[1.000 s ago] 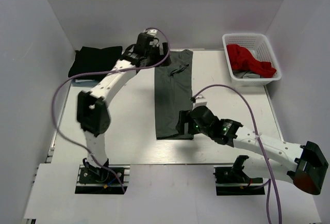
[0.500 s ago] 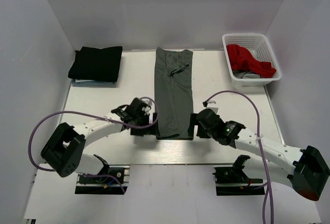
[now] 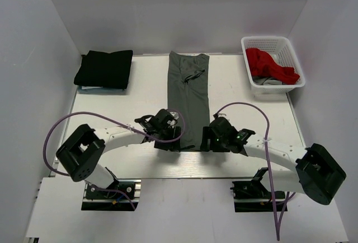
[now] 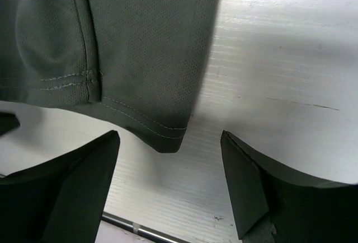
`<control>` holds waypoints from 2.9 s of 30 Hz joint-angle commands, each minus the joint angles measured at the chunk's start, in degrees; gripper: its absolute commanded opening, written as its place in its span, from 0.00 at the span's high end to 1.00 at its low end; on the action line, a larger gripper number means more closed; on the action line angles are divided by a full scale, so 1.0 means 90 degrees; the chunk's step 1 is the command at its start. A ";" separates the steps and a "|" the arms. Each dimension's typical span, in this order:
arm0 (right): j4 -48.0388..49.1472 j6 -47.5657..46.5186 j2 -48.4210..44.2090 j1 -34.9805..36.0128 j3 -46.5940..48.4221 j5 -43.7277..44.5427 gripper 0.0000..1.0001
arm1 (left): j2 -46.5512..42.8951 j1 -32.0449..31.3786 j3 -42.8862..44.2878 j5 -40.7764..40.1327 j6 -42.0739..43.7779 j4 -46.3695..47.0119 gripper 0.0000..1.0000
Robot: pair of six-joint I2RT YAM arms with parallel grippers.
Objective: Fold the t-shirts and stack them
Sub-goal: Grab the bottom of the folded rectangular tshirt with both arms, then fold the folded rectangular tshirt in 1/3 of the way
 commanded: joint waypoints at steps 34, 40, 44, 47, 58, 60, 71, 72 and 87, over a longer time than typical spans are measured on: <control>-0.0231 -0.0999 -0.0835 -0.0273 -0.0049 -0.1630 0.94 | 0.0027 -0.0876 0.1710 -0.1042 -0.0920 -0.2816 1.00; -0.0347 -0.1107 -0.0601 -0.0293 0.0595 -0.0737 0.94 | 0.0408 -0.0731 0.2589 -0.1910 -0.0920 -0.3315 1.00; -0.0319 -0.0980 -0.0376 -0.0322 0.1131 0.0245 0.94 | 0.0408 -0.0671 0.2960 -0.2867 -0.1291 -0.3257 1.00; -0.0075 -0.0970 -0.0171 -0.0381 0.1454 0.0645 0.94 | 0.0467 -0.0544 0.3273 -0.3405 -0.1349 -0.3197 1.00; 0.0677 -0.1632 0.1262 -0.0820 0.2937 0.1564 0.91 | 0.1736 0.0305 0.5021 -0.4353 -0.0932 -0.3238 1.00; 0.0629 -0.1663 0.1488 -0.0908 0.3134 0.1564 0.91 | 0.1892 0.0510 0.5216 -0.4265 -0.0774 -0.3062 1.00; 0.0531 -0.1644 0.3226 -0.1660 0.4609 0.0490 0.91 | 0.3191 0.1107 0.6233 -0.3417 -0.0228 -0.2670 1.00; 0.0560 -0.1634 0.3257 -0.1699 0.4658 0.0354 0.91 | 0.3288 0.1174 0.6310 -0.3348 -0.0169 -0.2602 1.00; 0.0638 -0.1439 0.4214 -0.2207 0.5039 0.0021 0.66 | 0.4167 0.1439 0.6983 -0.2908 0.0252 -0.2533 0.96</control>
